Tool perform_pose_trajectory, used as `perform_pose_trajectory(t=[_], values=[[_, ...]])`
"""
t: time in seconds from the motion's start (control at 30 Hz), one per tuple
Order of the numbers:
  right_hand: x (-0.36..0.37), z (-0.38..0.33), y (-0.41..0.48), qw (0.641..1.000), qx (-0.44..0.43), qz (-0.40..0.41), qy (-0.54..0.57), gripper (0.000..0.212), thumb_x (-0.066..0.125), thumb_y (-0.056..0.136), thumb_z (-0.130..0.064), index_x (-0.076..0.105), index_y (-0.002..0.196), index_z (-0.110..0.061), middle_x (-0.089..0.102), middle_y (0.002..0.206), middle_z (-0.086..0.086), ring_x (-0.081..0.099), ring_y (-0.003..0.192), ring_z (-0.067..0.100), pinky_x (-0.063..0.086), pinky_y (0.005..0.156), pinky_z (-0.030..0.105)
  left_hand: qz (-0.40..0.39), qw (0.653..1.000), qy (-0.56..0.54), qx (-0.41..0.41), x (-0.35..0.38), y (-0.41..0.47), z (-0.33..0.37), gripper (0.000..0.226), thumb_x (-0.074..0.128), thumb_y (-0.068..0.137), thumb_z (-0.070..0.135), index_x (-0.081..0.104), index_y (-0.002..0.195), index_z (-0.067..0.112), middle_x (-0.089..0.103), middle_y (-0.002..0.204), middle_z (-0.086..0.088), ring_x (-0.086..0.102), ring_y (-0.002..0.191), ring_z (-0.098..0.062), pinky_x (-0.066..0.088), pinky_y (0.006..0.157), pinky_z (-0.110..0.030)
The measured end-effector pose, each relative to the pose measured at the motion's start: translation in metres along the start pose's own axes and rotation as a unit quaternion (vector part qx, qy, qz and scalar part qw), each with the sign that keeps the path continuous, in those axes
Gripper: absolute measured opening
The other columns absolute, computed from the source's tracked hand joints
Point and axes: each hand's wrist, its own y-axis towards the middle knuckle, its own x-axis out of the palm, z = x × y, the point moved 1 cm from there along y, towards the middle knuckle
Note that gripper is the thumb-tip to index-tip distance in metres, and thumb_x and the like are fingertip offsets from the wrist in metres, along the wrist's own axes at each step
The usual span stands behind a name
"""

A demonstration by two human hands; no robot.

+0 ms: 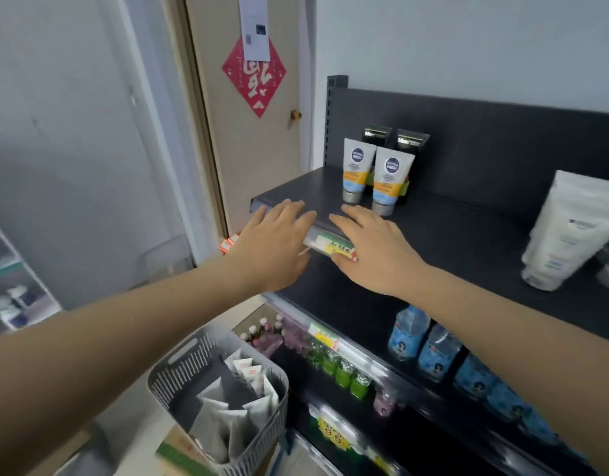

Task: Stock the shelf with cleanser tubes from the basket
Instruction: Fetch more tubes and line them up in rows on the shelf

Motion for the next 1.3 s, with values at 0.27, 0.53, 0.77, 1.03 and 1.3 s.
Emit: perform_pose_trajectory(t=[0.27,0.53,0.77,1.03,1.3], values=[[0.081,-0.095,0.065,0.997,-0.052,-0.047,0.037,0.063,0.055,0.09,-0.037,0.029,0.145,-0.023,0.026,0.153,0.001,0.023,0.141,0.022,0.023,0.113,0.041,-0.06,0.996,-0.027,-0.056,0.063,-0.052,-0.102,0.066,0.052,0.09,0.042,0.024,0.145,0.019,0.024,0.153,-0.008,0.024,0.141,-0.027,0.02,0.116,-0.046],[0.185,-0.135,0.09,0.984,-0.096,-0.144,0.048,0.061,0.054,0.09,-0.034,0.031,0.145,-0.021,0.023,0.155,0.002,0.02,0.142,0.021,0.024,0.113,0.041,-0.147,0.978,-0.083,-0.126,0.151,-0.094,-0.149,0.065,0.05,0.09,0.039,0.024,0.145,0.015,0.024,0.153,-0.012,0.024,0.14,-0.03,0.023,0.114,-0.045],[0.274,-0.138,0.102,0.963,-0.116,-0.241,0.042,0.061,0.058,0.086,-0.029,0.034,0.142,-0.019,0.033,0.149,0.002,0.03,0.138,0.023,0.032,0.11,0.043,-0.204,0.95,-0.144,-0.187,0.24,-0.113,-0.156,0.062,0.049,0.088,0.032,0.029,0.143,0.014,0.032,0.148,-0.01,0.03,0.137,-0.028,0.026,0.113,-0.04],[0.393,-0.124,0.115,0.922,-0.122,-0.359,0.073,0.053,0.051,0.091,-0.019,0.035,0.141,-0.013,0.041,0.142,0.004,0.038,0.131,0.023,0.036,0.107,0.037,-0.282,0.874,-0.257,-0.301,0.36,-0.118,-0.165,0.05,0.049,0.088,0.024,0.039,0.136,0.013,0.048,0.133,-0.009,0.047,0.123,-0.028,0.042,0.101,-0.042],[0.491,-0.123,0.13,0.9,-0.154,-0.404,0.052,0.035,0.051,0.09,-0.008,0.049,0.125,-0.008,0.054,0.121,0.008,0.051,0.111,0.023,0.044,0.089,0.03,-0.35,0.822,-0.276,-0.355,0.456,-0.12,-0.167,0.038,0.05,0.09,0.023,0.046,0.125,0.009,0.05,0.126,-0.01,0.049,0.118,-0.03,0.045,0.094,-0.044]])
